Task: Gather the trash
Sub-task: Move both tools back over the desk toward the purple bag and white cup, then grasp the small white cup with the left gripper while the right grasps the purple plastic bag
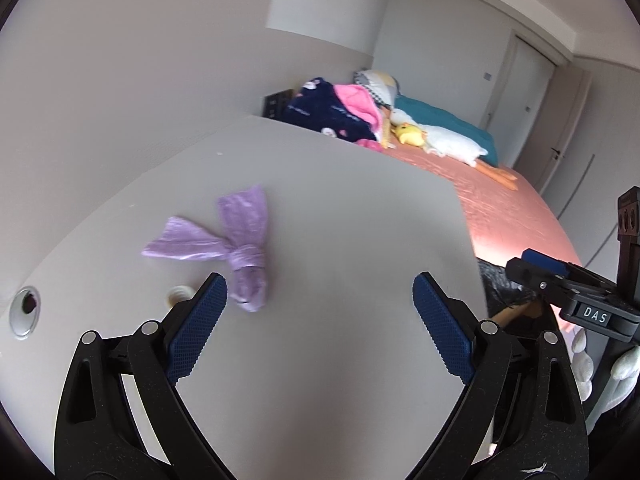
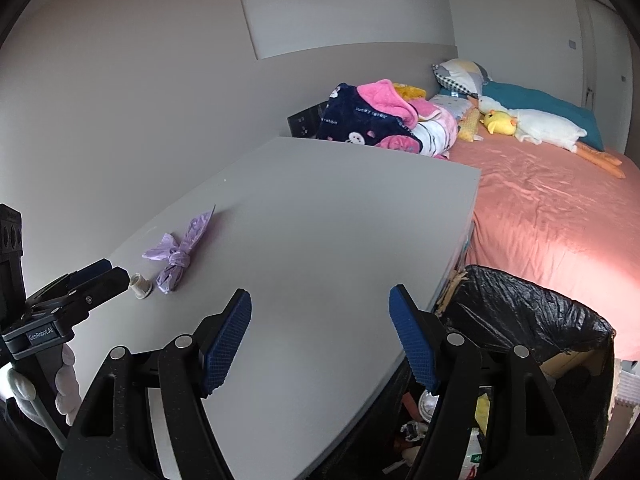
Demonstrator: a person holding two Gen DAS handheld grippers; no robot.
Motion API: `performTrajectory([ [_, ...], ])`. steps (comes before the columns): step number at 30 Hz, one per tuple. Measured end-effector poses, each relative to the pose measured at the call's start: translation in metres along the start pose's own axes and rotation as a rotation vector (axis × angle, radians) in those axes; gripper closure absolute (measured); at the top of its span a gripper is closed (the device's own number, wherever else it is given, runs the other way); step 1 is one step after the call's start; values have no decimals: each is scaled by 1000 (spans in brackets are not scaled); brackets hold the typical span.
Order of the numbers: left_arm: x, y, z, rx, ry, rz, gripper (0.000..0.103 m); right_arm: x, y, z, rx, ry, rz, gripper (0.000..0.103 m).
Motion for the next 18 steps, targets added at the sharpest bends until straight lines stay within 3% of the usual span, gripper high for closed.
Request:
performTrajectory([
  [5,-32,3,-7,-35,-21,109,12,-22,16,0,-13,-12,33,31],
  [18,-77,29,-24,-124,-53,197,46,-70,60,3,-50,-20,85,35],
])
Point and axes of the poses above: each gripper's, at about its wrist camera, not at the fingertips, and y roughly the way its jaws point, x to its right, z to its top, the point moved 1 cm from there along y, roughly the way its jaws point, and after that the axes turned 14 degrees about x, right-handed, at the moved point
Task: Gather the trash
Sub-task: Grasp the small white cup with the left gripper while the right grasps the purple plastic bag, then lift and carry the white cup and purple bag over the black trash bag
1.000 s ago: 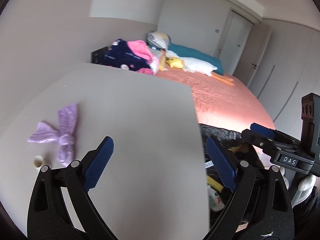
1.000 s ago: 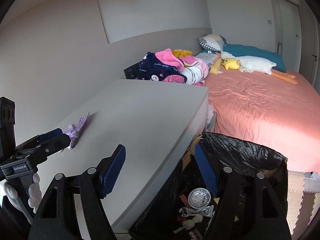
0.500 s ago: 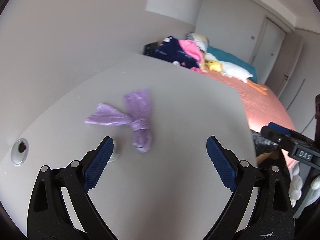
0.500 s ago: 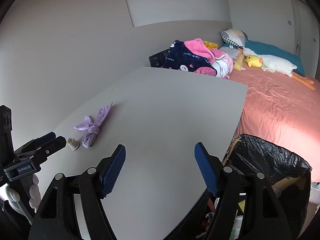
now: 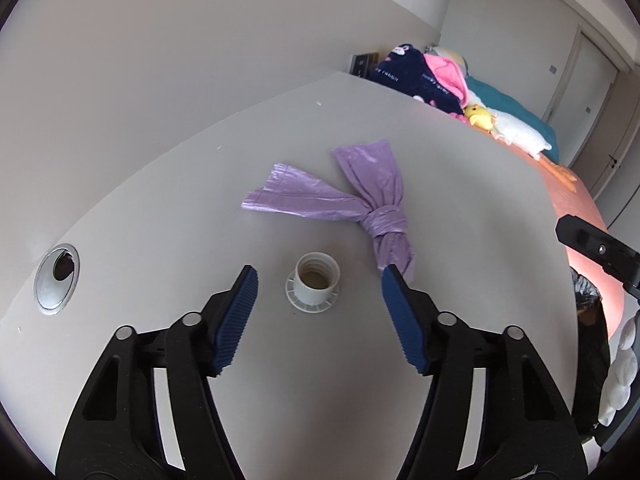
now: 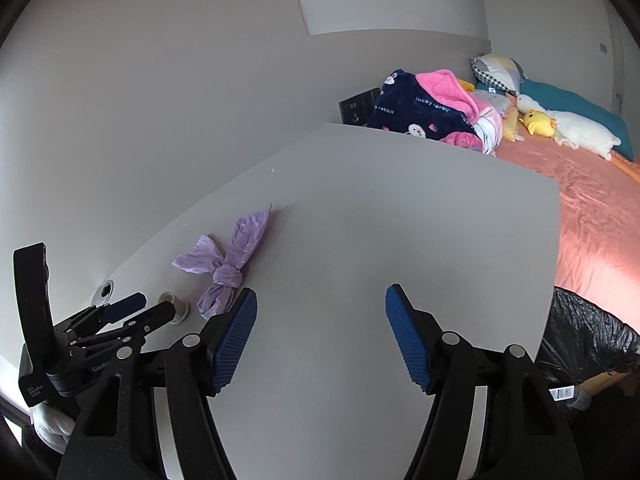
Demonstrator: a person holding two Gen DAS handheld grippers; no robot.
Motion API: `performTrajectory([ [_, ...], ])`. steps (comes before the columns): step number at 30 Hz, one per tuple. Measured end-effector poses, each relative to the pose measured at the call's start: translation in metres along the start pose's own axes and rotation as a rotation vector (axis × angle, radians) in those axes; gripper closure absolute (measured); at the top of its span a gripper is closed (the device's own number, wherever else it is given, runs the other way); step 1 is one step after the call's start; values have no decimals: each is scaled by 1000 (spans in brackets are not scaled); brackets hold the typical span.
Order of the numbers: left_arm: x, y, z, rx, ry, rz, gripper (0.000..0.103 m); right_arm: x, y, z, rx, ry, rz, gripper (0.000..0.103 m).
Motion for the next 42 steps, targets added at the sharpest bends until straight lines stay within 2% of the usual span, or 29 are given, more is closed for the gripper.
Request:
performTrajectory([
  [11,-14,14,-5,-35,0,32,79,-33,40,-5,-62,-43,37,36],
  [17,-29,6,-1,-2,-55,54,79,-48,62,-10,-101,-56,49,37],
  [25,-47,2,4,18,-74,77,79,-68,88,-18,-163,-66,74,37],
  [33,-52,-1,4,25,-81,79,79,-81,109,-23,-199,-93,52,60],
  [35,-51,-2,3,22,-80,74,79,-82,110,-27,-210,-97,60,73],
  [37,-51,-1,2,22,-79,72,79,-84,106,-29,-197,-120,59,82],
  [42,-50,-7,5,44,-78,64,79,-85,84,-27,-140,-180,66,85],
])
Point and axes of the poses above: each gripper's, at about its wrist camera, not at the fingertips, and y roughly the way its jaws point, x to its right, z to its top, the point moved 1 cm from there along y, roughly the way its jaws point, and after that the axes turned 14 degrees about x, right-handed, at the moved point
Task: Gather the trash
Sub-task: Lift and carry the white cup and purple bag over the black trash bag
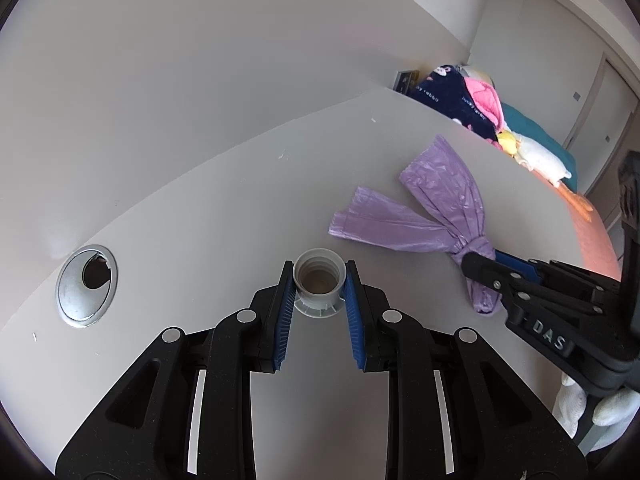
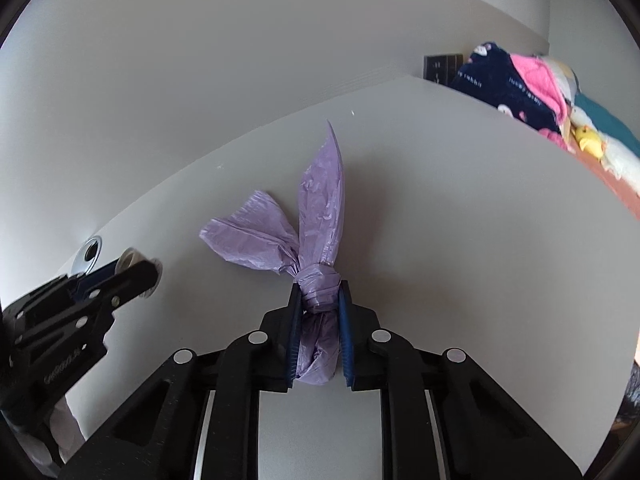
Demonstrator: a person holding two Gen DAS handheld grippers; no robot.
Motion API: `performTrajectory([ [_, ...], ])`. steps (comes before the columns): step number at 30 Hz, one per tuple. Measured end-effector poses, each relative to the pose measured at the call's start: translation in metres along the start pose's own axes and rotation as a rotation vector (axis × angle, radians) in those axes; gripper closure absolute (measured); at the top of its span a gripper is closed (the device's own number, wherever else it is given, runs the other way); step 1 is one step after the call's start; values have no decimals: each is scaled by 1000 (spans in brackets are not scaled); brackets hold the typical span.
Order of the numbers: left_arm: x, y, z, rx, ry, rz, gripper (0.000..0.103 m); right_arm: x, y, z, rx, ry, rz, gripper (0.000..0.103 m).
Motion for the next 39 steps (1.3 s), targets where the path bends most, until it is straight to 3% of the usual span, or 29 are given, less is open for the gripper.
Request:
performTrajectory([
  [16,39,-26,8,49,50,-104,79,54,-84,1,95,87,-69,85],
  [24,87,-36,8,67,83,-191,79,91,-118,-5,129,126,-130,85],
  [39,185,-29,-2,30,154,-354,79,158,-175,-25,178,212,-246,85],
])
Point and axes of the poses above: each gripper's, at about its wrist camera, not at the fingertips, and y roughly the way its jaws point, x to its right, z to its top, the point moved 1 cm from there along y, roughly the way its jaws point, and after that the axes turned 14 degrees about x, right-handed, at the moved point
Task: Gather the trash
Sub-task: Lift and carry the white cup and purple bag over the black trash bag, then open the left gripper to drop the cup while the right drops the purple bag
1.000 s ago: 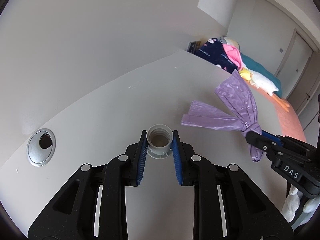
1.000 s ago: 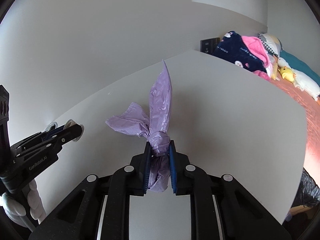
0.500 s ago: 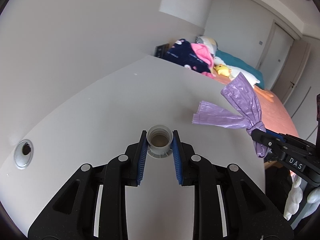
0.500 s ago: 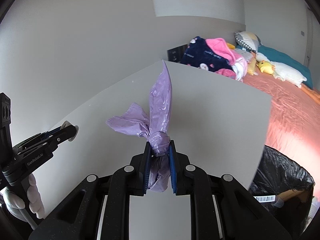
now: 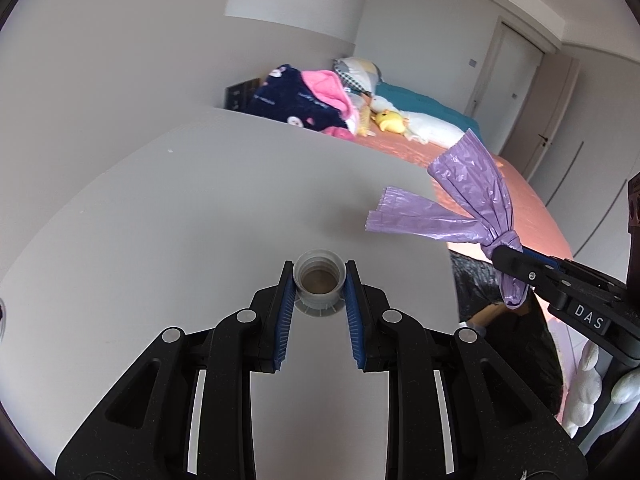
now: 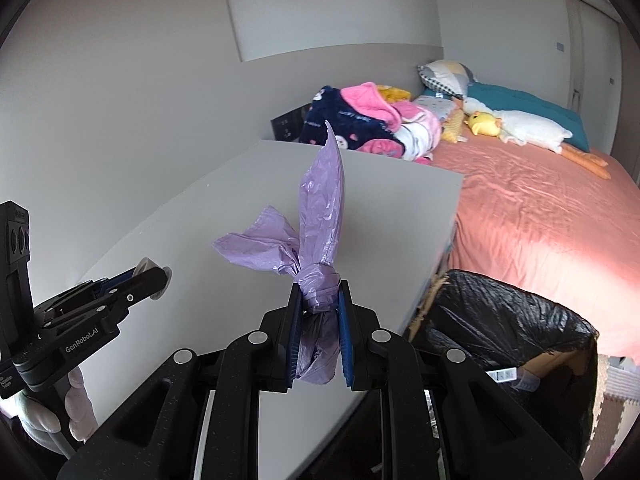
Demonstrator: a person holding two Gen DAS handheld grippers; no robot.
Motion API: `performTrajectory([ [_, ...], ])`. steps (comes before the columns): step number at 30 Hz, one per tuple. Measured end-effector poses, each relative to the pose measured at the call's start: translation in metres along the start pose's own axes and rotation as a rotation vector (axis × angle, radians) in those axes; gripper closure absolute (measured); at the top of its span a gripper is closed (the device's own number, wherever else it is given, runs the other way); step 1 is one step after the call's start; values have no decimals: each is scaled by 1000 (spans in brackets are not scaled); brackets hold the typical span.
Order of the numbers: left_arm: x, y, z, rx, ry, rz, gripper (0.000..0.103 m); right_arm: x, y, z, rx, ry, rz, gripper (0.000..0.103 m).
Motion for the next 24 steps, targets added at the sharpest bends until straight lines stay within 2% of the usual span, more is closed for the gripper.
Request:
performTrajectory([
  [16,80,28,3,-32,66,-175,79,71,-40,0,51,98,-107,85],
  [24,114,37,-4,-62,108,-236,79,100,-56,-5,66,141,-154,85],
])
Point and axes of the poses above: each gripper's, at about its wrist camera, not at the fingertips, and y roughly the way its jaws point, x to its right, z to its top, the point moved 1 cm from there along y, roughly the way its jaws point, and after that the axes turned 14 degrees about x, right-handed, at the moved point
